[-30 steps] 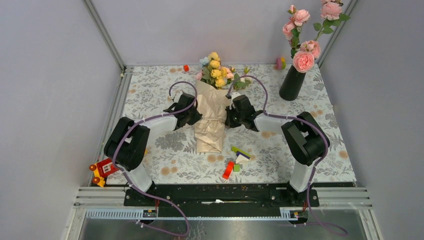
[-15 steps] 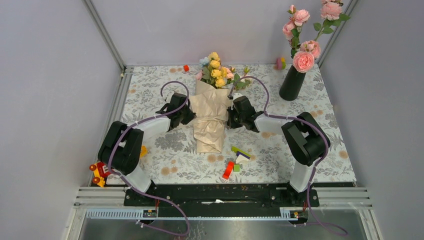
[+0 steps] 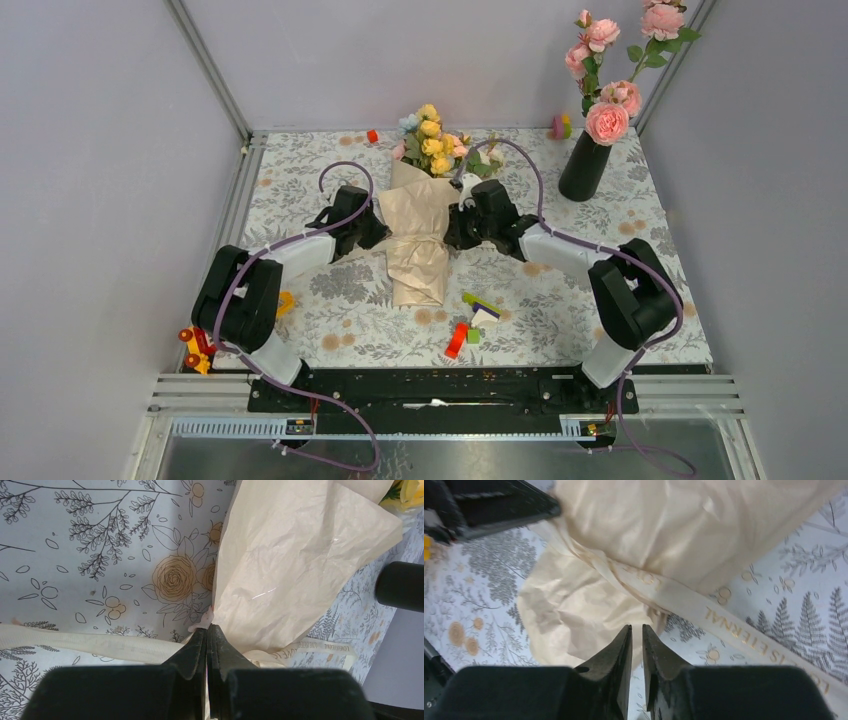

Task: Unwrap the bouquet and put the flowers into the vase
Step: Untie the ribbon from the wrapping paper.

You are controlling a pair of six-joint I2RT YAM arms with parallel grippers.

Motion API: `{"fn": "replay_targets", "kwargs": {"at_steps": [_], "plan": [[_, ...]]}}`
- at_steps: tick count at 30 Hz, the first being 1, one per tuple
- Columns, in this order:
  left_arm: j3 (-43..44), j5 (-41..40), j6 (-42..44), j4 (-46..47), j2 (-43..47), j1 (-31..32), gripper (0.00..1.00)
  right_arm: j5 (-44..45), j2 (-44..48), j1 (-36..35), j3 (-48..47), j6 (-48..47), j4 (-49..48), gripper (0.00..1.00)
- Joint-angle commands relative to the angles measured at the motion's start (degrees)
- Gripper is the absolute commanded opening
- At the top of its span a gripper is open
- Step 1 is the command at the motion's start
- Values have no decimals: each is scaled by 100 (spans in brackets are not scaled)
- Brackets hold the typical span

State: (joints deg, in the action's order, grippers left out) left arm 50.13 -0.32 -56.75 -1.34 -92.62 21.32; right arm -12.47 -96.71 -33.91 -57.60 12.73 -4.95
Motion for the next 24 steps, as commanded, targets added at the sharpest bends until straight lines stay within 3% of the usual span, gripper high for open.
{"fn": "replay_targets", "kwargs": {"at_steps": [1,9,24], "plan": [[-21,243,138,278,220,-57,0,-309,-86,-171,-599,-331,350,21],[-4,408,169,293,183,-58,0,-357,-701,-320,-1292,-451,792,24],[13,432,226,247,192,-58,0,63,-972,-380,-1512,-521,927,29]]}}
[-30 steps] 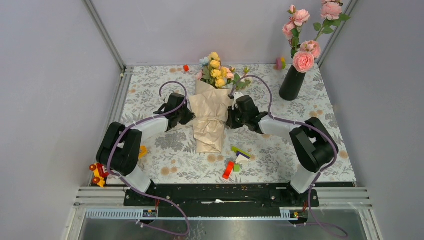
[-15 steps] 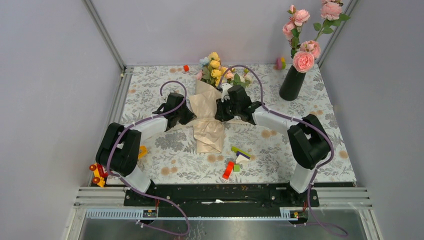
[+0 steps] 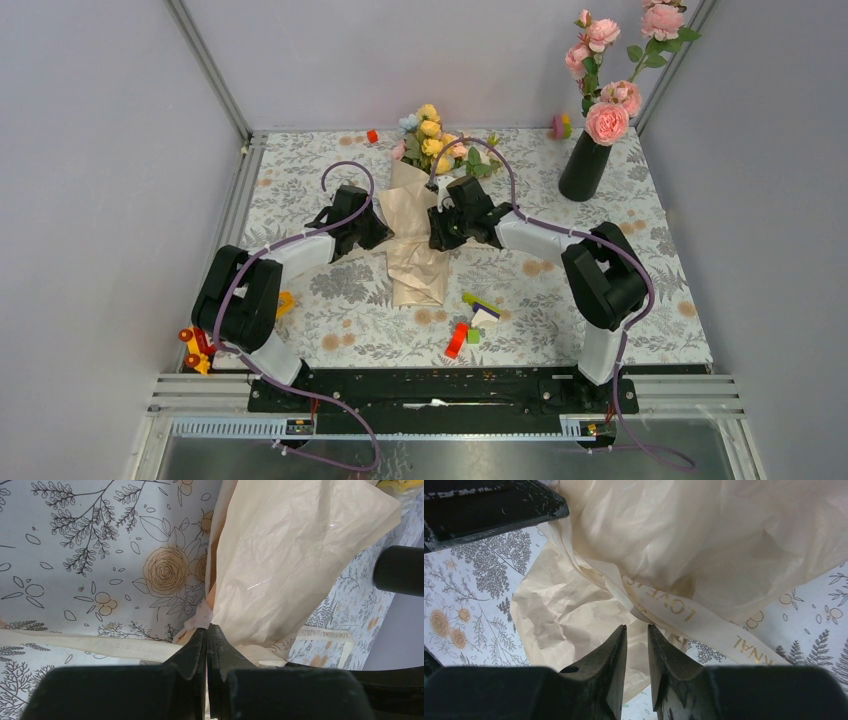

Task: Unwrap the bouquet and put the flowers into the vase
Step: Untie the ribbon from the wrapping paper.

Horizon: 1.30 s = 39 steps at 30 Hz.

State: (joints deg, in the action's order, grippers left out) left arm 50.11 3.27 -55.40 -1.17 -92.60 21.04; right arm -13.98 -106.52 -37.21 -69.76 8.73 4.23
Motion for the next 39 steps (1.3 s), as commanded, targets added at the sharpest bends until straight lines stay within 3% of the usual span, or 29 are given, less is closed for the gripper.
{"fn": "replay_targets", "kwargs": {"at_steps": [1,39], "plan": [[15,77,98,231,189,-30,0,219,10,-57,-330,-127,17,29],[-54,142,74,284,157,-47,0,326,-116,-51,-562,-203,120,30]]}}
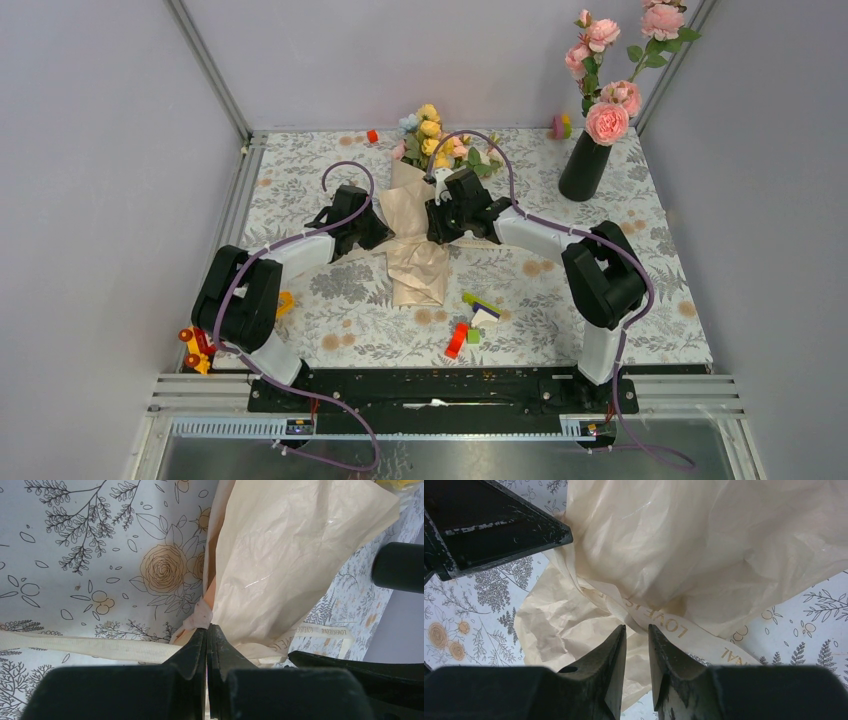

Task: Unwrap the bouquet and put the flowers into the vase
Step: Untie the ribbon from the wrapping paper.

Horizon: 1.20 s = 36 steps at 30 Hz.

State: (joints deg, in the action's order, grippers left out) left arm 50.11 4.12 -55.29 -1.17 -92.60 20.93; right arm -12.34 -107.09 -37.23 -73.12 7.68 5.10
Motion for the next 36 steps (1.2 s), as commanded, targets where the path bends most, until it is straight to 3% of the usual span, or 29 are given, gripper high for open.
{"fn": "replay_targets", "kwargs": {"at_steps": [1,14,18,22,36], "plan": [[-54,63,62,290,157,-36,0,162,-78,-55,-227,-91,30,30],[-80,100,63,302,171,-53,0,109,-402,-53,-433,-150,86,29],[-96,94,66,302,182,-58,0,31,-427,-56,-453,-141,77,19],[-118,91,71,300,211,-116,0,284,-247,-49,-204,-78,-64,0],[-378,238,317,244,371,-758,0,1590,723,-40,1143,483,-434,0]]}}
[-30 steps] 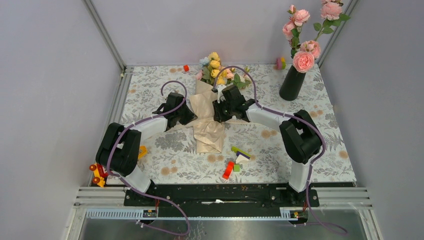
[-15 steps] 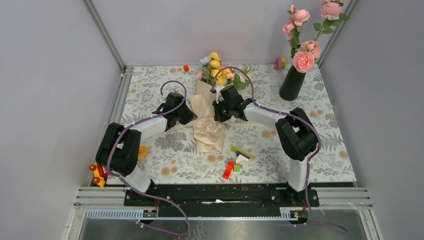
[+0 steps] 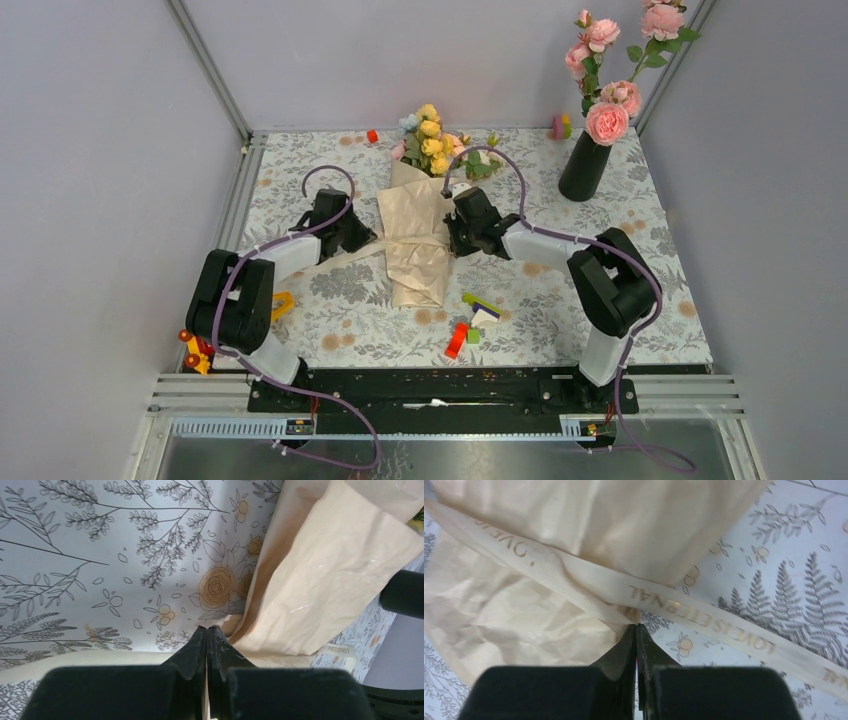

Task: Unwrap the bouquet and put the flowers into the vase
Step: Untie the ribbon from the wrapping paper.

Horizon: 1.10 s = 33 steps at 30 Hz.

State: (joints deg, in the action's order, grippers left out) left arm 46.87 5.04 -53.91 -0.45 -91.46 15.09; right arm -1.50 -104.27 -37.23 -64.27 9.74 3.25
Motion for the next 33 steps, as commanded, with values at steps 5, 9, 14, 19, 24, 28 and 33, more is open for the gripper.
{"fn": "replay_targets", "kwargs": {"at_steps": [5,9,14,19,24,28,33], "plan": [[-144,317,245,195,189,-404,0,659,535,-43,504,506,-246,0],[-191,443,320,212,155,-542,0,801,565,-37,686,715,-255,0],[-157,683,472,242,18,-604,0,653,549,-33,780,773,-265,0],[-174,737,654,207,137,-604,24,418,774,-35,784,614,-251,17],[-193,318,881,-132,597,-604,56,314,1119,-36,777,398,-111,34],[-277,148,856,-219,1008,-573,67,170,1263,-37,625,160,25,42],[-238,214,716,-230,1108,-183,69,-397,925,-34,117,-80,177,46]]}}
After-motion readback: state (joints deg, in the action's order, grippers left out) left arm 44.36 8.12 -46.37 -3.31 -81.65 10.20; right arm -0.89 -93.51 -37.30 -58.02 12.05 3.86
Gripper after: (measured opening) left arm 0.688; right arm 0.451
